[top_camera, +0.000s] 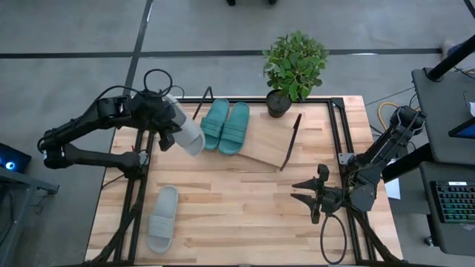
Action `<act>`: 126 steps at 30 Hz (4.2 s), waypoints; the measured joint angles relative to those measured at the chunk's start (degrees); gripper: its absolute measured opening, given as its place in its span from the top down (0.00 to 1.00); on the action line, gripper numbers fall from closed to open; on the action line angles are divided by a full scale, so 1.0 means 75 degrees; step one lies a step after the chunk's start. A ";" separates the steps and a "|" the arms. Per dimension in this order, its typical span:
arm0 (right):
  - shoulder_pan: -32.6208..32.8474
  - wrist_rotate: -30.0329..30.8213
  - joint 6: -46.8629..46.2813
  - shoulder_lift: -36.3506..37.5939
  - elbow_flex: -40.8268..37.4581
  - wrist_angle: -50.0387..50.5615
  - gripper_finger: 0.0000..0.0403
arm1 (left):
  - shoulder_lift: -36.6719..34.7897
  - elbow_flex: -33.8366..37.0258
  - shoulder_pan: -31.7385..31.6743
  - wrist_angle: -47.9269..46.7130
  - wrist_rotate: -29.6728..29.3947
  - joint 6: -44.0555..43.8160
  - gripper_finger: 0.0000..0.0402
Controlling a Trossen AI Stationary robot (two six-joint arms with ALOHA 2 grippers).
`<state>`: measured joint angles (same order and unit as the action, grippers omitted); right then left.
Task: Pick and place slides into the shelf
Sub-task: Put the top gray slipper on the shelf
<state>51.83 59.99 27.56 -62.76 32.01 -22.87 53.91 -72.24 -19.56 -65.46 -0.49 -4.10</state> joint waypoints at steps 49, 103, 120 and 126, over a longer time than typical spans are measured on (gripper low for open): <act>-0.3657 -0.2617 -0.1292 -0.0003 -0.0256 -0.1055 0.44 | 0.2715 0.0209 0.3946 0.7265 -0.3574 0.4117 1.00; -0.4916 -0.4021 -0.1621 -0.0031 -0.1005 -0.2553 0.35 | 0.4098 0.0235 0.4907 0.9536 -0.4588 0.5728 1.00; -0.4918 -0.3990 -0.0639 -0.0023 -0.1005 -0.2268 0.93 | 0.4255 0.0235 0.4912 0.9618 -0.4576 0.5849 1.00; -0.4916 -0.3995 -0.0671 -0.0023 -0.1005 -0.2235 0.93 | 0.4255 0.0235 0.4912 0.9621 -0.4576 0.5840 1.00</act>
<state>14.96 30.02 22.52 -62.94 24.47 -39.64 85.82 -70.48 17.28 6.70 -34.81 39.70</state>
